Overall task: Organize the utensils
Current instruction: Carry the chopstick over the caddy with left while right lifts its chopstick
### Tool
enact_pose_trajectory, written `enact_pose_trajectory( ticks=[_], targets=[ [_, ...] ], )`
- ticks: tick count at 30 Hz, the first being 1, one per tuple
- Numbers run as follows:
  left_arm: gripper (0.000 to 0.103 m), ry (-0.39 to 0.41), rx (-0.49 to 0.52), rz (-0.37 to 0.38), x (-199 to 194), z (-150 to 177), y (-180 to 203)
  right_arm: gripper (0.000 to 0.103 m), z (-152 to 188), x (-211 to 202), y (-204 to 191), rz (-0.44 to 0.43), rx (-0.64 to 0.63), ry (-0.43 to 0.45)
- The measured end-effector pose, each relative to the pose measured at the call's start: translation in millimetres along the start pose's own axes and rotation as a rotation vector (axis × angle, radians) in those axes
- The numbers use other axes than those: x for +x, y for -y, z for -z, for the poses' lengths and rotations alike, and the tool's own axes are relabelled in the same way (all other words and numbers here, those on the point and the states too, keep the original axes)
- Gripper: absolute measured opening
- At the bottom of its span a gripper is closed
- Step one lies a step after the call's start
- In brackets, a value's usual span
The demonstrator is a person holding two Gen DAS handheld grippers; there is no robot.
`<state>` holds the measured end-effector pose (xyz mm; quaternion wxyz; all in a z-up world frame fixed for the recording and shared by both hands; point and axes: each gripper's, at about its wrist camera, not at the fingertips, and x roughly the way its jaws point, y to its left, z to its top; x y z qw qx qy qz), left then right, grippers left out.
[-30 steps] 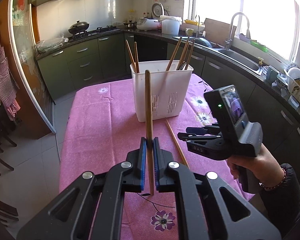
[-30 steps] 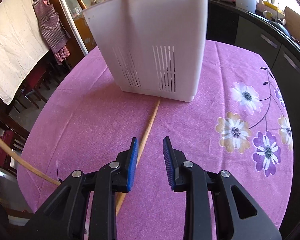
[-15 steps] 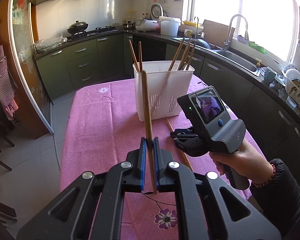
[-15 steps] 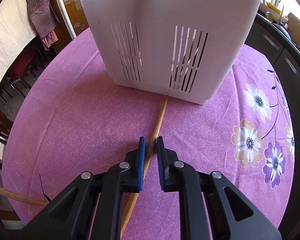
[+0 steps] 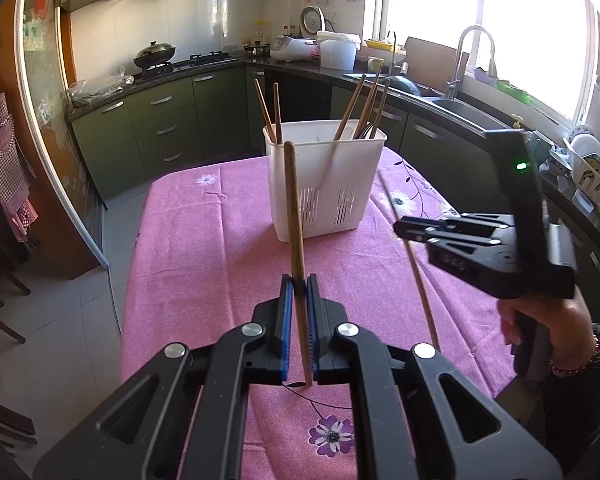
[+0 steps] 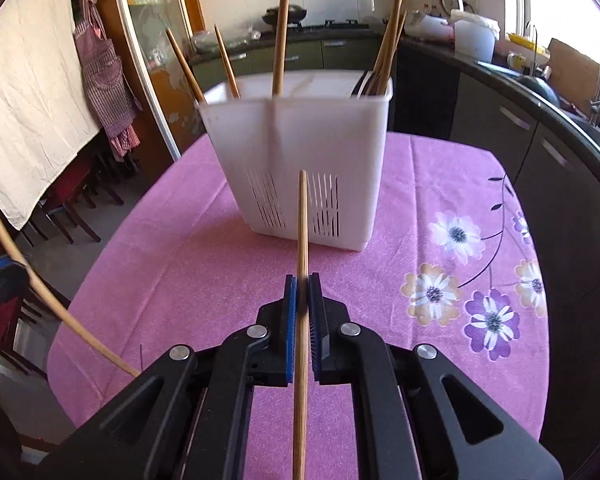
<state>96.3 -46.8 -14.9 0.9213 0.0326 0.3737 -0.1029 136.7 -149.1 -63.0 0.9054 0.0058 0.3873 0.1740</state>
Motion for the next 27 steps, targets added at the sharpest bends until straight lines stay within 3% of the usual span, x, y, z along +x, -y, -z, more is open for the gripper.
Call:
enact_pose_trajectory(
  ticks=[4,12,27],
  targets=[
    [0.007,0.002,0.004,-0.004,-1.2,0.9,0.4,0.007,9.1,-51.9,5.7,0.000,-0.001,0.092],
    [0.007,0.002,0.000,-0.004,-5.1,3.1,-0.1,0.007,49.2,-118.6,2.6,0.011,-0.015,0.169],
    [0.007,0.021,0.003,-0.021,-13.5,-3.5,0.4,0.007,48.3,-131.0,0.6,-0.015,-0.015,0.185]
  ],
)
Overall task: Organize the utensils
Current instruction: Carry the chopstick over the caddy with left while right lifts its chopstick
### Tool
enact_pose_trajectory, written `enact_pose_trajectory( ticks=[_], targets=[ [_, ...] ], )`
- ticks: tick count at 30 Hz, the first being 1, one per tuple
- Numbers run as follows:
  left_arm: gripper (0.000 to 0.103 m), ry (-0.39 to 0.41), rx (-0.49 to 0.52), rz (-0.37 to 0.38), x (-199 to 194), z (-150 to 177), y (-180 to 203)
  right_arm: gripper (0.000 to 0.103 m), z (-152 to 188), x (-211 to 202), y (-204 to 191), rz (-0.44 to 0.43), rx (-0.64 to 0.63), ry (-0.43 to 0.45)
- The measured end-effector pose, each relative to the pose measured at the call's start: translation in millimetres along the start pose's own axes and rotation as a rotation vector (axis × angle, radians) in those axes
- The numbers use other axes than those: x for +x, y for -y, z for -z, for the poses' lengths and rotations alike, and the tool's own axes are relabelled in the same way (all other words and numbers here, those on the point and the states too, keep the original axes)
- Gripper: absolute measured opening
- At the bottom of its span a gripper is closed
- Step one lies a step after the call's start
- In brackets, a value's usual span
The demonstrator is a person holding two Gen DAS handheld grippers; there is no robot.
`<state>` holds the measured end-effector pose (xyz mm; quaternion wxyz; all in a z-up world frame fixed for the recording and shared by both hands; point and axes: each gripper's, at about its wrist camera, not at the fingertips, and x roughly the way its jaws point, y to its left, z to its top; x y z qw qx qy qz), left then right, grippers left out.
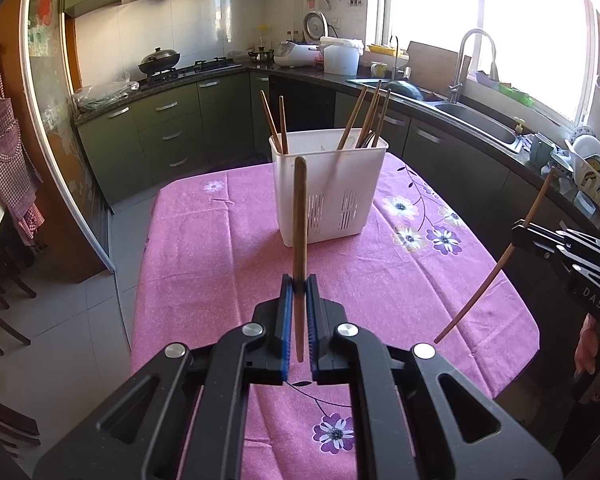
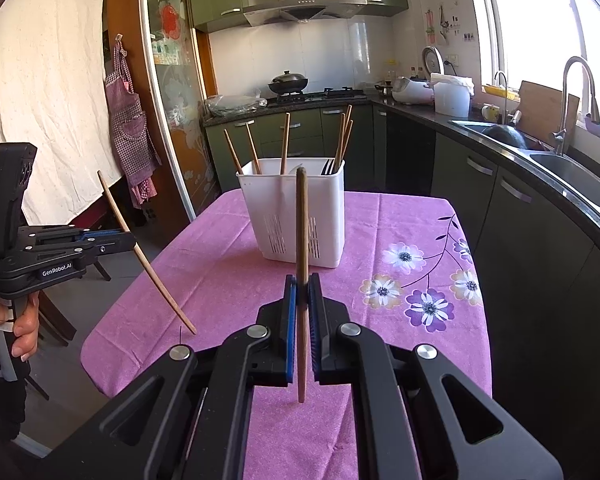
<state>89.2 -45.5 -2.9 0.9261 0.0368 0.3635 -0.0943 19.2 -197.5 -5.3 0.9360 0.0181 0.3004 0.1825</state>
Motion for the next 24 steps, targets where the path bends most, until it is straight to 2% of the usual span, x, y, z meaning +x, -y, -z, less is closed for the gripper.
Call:
enact_pose_trajectory(
  ticks=[6,11,19,24],
  targets=[
    [0.007,0.012,0.014,0.013,-6.9,-15.1,1.6,0.007,-16.0,1.5,-1.2,-0.019,-0.007,0.017],
    [0.007,0.035,0.032,0.044,-15.9,-44.8,2.8,0.007,-42.0,-2.2,-0.8,-0.023,-0.018,0.054],
    [0.007,0.127,0.042,0.087,-32.0,-117.6,4.5,0.007,-118.4,-5.0,2.7,-0.026,-0.043,0.148],
    [0.007,0.206,0.029,0.078,-33.9,-164.9,4.7,0.007,-164.0,-2.1,10.7,-0.048,-0.026,0.209]
  ],
)
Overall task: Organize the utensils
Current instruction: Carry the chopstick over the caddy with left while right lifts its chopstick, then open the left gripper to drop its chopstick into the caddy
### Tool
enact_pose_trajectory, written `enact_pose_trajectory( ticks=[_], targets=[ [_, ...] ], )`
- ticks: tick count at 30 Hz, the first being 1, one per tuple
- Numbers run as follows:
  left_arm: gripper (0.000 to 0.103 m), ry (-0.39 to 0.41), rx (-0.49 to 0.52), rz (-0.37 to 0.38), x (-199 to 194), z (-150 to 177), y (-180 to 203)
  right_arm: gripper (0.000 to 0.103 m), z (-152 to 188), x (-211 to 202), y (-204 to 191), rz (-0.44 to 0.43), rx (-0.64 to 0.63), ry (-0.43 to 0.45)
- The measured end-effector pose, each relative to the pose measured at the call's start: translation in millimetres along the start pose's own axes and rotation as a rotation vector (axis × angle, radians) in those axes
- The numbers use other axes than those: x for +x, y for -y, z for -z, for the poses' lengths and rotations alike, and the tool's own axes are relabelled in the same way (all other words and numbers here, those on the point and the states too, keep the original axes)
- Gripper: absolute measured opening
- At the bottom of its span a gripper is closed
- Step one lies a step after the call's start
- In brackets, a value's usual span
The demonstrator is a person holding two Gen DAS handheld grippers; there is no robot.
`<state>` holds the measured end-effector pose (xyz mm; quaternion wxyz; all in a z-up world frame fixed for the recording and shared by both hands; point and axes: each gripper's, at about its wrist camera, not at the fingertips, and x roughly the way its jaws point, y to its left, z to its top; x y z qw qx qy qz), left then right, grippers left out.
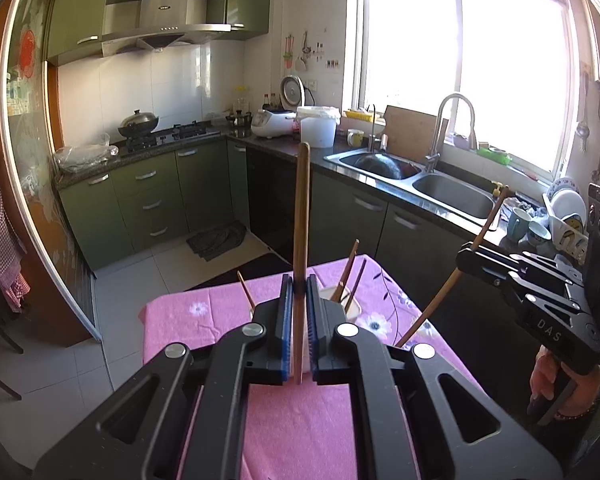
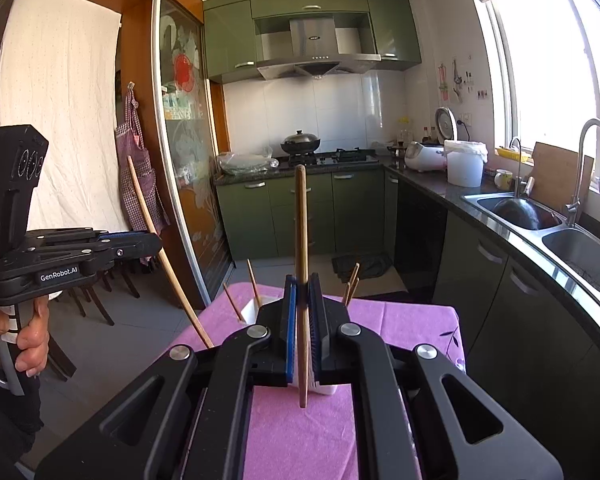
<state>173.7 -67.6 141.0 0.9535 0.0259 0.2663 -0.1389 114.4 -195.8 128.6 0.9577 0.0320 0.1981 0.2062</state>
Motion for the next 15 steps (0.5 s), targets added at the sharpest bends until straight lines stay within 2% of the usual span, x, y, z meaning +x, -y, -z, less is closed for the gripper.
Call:
enact_pose_trajectory(
  ticks=[4,7,10,15],
  targets=[
    [0.007,0.044,-0.016,-0.017,17.6,-26.0,-4.4,0.007,-22.4,11.6,10.9,-0.010,0.025,0.030],
    [0.007,0.061,-0.020,-0.037,37.5,-34.1,-7.4,0.007,-31.0,19.2,16.3,-0.007,0.032,0.048],
    [0.007,0.040,-0.017,-0.060,63.6,-30.2,-10.0,0.007,-36.6,30.8,22.6,-0.002,0.044,0.058],
    [0.007,-0.045,-0.018,-0.065,98.4,-6.3,-16.2,0.007,-39.1,53.0,27.7,0.002,0.055,0.062]
  ],
)
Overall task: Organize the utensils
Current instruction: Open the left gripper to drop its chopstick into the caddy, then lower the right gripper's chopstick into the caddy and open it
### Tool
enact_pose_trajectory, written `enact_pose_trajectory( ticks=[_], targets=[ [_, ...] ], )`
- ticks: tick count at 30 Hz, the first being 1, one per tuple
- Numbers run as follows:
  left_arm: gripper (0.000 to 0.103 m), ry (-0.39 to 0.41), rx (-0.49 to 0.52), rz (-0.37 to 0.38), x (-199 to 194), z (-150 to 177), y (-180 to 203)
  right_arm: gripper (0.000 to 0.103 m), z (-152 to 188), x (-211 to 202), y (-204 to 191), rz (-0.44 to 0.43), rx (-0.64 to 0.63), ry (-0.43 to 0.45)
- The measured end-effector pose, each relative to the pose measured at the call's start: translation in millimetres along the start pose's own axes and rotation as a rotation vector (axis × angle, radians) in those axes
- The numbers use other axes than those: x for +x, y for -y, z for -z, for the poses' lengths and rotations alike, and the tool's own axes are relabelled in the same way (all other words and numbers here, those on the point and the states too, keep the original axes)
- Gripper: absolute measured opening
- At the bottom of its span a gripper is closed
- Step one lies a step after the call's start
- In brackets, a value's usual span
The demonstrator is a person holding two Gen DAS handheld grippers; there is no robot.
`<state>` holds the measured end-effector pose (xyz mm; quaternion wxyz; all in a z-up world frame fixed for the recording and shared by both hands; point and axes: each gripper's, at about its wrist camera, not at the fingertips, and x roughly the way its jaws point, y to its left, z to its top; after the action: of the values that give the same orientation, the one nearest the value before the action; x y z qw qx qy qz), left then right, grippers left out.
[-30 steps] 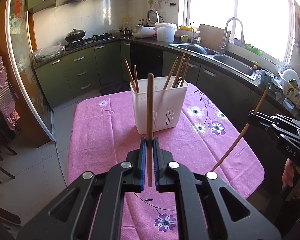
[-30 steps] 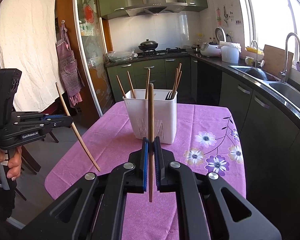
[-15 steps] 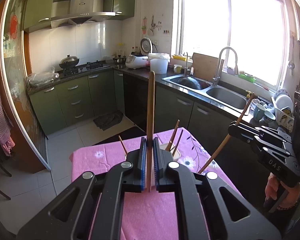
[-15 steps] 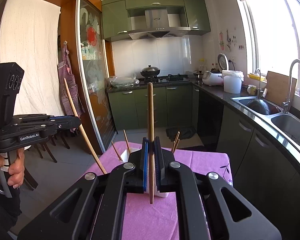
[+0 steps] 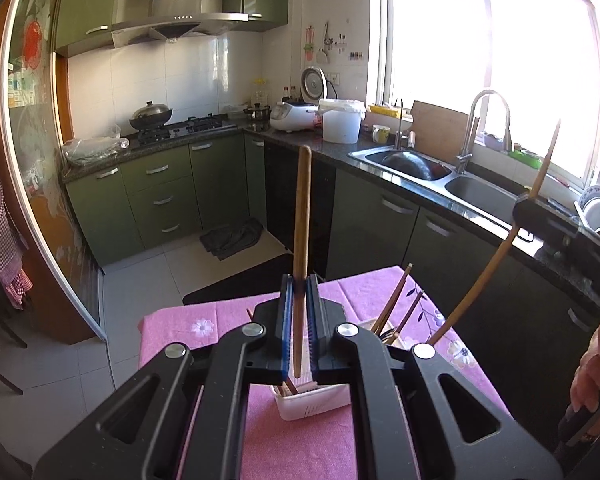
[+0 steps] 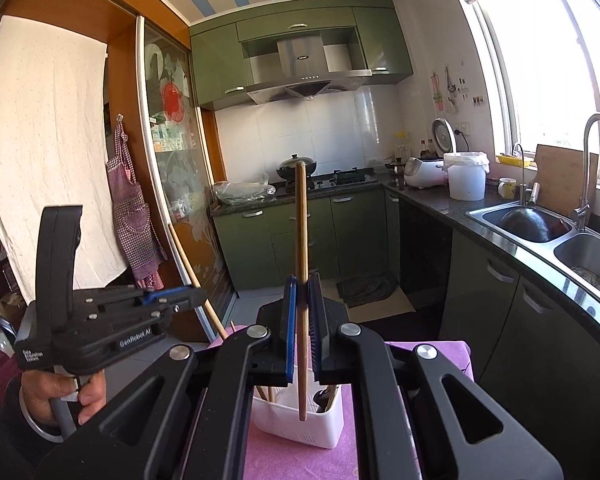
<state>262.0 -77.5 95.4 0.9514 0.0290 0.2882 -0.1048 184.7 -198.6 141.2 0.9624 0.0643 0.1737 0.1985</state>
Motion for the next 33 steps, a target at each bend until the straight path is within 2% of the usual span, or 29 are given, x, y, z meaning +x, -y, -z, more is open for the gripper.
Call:
enact_pose_trajectory(
  ticks=[4,6,8,9,16,25,26,28,32,33],
  targets=[
    [0.007,-0.038,0.007,0.003,10.0,22.0,-3.5,0.007,1.9,18.0,2.8,0.009,0.011,0.000],
    [0.013,-0.037,0.000,0.010,8.2,28.8,-5.5,0.007,2.1,27.2,4.0,0.024,0.014,0.005],
    [0.027,-0.025,-0.007,0.021,1.0,35.9,-8.6,0.007,4.2,36.3,6.5,0.026,0.023,-0.006],
    [0.029,-0.016,-0.007,0.022,-4.0,39.8,-8.9,0.007,6.6,41.5,7.2,0.026,0.028,-0.016],
    [0.033,0.019,-0.009,0.026,-42.6,73.1,-13.7,0.007,29.1,64.7,5.7,0.022,0.034,-0.069],
    [0.033,0.010,-0.043,0.004,-74.7,119.7,-25.9,0.008,64.5,78.1,-5.8,0.057,-0.002,-0.125],
    [0.037,0.014,-0.050,0.003,-78.6,123.6,-27.2,0.009,67.9,76.0,-8.3,0.060,-0.006,-0.126],
    [0.043,0.021,-0.059,0.005,-86.5,131.9,-29.1,0.024,74.9,66.8,-13.0,0.068,-0.019,-0.121],
    [0.057,0.046,-0.057,0.006,-103.7,146.0,-23.9,0.031,92.2,25.2,-24.6,0.068,-0.035,-0.076],
    [0.059,0.056,-0.056,0.002,-108.8,151.2,-22.5,0.039,99.6,9.6,-26.8,0.069,-0.035,-0.063]
  ],
)
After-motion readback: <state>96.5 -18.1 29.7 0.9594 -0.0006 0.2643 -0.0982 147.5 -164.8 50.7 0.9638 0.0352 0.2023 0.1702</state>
